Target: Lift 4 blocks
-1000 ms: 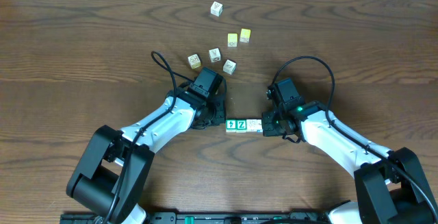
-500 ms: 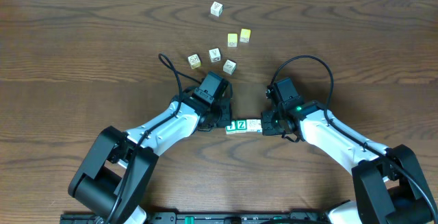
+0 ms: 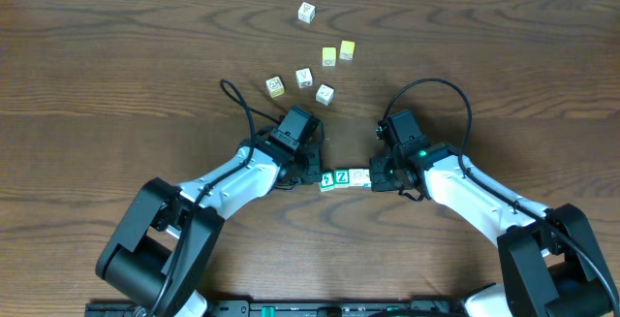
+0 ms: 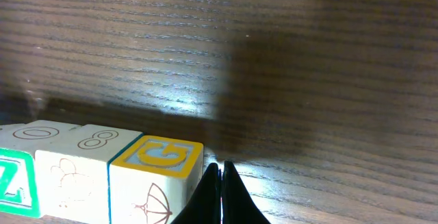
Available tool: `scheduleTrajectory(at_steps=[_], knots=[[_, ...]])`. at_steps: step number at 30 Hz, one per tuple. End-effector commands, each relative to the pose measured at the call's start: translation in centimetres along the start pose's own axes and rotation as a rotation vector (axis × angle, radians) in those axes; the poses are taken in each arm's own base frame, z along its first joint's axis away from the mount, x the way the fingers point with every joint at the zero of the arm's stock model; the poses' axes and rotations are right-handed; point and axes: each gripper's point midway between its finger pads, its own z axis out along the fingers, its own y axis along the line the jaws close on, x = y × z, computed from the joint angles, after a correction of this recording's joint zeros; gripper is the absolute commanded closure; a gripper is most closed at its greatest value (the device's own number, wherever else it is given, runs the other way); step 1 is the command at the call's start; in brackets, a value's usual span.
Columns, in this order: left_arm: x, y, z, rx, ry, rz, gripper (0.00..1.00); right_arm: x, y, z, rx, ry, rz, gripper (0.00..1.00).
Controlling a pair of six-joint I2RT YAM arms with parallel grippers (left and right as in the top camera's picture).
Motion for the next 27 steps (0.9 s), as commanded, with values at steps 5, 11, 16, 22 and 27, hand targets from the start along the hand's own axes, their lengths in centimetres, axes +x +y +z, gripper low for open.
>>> scheduleTrajectory(at_steps=[5,11,16,22,27], knots=[[1.4,1.5,0.1,-0.056,0.051,-0.020,0.93,0.0,-0.4,0.2,0.012,0.003,0.008,0.99],[3.0,2.7,-0.1,-0.103,0.117,-0.034,0.93,0.0,-0.4,0.2,0.012,0.003,0.008,0.99],[3.5,2.5,-0.2,-0.095,0.138,-0.037,0.93,0.0,-0.4,0.2,0.012,0.003,0.008,0.99],[3.1,1.8,0.0,-0.056,0.127,-0.033,0.93,0.0,-0.4,0.2,0.012,0.002,0.008,0.99],[2.6,0.3,0.1,0.021,0.120,-0.026,0.93,0.0,-0.4,0.2,0.012,0.002,0.008,0.99]])
